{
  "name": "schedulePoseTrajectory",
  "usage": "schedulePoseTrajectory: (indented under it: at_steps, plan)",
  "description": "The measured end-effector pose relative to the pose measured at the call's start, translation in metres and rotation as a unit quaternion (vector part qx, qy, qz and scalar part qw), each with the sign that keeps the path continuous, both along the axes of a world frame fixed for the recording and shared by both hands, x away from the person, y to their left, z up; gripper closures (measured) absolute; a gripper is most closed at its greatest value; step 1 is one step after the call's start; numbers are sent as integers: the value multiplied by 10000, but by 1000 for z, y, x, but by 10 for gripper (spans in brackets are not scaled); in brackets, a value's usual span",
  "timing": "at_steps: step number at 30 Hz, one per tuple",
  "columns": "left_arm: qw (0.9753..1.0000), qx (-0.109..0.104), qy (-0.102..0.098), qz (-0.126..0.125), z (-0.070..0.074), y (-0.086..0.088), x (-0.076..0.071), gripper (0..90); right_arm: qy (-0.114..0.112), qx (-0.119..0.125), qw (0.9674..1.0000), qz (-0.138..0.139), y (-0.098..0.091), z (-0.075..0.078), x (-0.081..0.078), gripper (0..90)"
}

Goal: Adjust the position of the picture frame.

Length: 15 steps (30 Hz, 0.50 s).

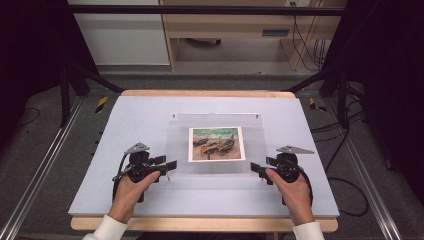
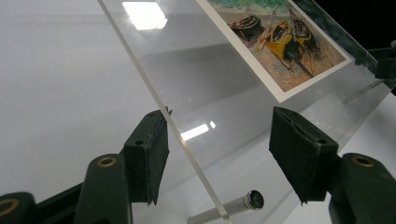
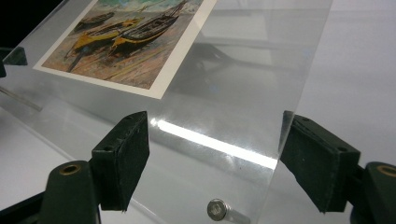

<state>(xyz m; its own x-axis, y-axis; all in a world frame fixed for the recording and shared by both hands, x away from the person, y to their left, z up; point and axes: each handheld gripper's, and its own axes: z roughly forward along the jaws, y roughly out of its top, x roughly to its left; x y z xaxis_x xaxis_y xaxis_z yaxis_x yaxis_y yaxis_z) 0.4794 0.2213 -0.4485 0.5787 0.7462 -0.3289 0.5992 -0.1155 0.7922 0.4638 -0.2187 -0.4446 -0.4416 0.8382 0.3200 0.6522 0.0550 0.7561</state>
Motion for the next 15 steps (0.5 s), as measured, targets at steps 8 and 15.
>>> schedulePoseTrajectory:
  at_steps: [8,15]
  plan:
    - [10000,25,-41,43,1,-1,-3,383,-15,-51,10000,4,1,1,-2,253]
    - [9999,115,-103,42,4,0,-8,414,-115,-84,9999,-4,-1,2,-7,285]
